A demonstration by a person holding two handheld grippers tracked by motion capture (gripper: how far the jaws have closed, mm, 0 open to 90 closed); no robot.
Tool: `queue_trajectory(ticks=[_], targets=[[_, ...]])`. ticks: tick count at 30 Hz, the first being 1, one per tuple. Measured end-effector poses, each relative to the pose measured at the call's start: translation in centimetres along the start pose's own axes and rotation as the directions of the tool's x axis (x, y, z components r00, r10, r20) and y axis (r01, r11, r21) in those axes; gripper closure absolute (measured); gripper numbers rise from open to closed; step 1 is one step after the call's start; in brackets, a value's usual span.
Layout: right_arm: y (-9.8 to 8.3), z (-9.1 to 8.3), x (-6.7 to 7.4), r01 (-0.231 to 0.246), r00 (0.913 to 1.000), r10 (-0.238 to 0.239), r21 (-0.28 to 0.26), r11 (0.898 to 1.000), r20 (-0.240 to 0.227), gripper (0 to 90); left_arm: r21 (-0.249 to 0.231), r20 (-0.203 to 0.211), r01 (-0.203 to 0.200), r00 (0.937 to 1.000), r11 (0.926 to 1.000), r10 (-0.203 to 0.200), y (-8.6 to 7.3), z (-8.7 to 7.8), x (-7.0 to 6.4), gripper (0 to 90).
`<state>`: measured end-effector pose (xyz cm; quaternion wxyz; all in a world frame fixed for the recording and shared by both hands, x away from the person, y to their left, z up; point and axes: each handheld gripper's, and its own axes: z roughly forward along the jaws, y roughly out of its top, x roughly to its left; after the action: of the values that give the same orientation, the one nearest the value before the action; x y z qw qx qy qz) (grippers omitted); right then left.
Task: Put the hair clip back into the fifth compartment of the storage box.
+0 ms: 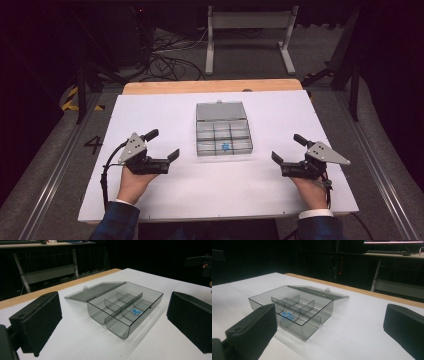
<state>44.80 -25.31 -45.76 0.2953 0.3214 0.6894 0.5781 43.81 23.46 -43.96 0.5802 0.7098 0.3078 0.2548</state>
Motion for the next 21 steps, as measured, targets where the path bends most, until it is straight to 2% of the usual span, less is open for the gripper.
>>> queue_trajectory(ticks=[21], targets=[[-0.09, -0.02, -0.1, 0.003, 1.0, -0.003, -0.001, 1.0, 0.008, 0.0, -0.005, -0.022, -0.003, 0.9998, 1.0, 0.003, -0.6, -1.04, 0.8, 0.2]])
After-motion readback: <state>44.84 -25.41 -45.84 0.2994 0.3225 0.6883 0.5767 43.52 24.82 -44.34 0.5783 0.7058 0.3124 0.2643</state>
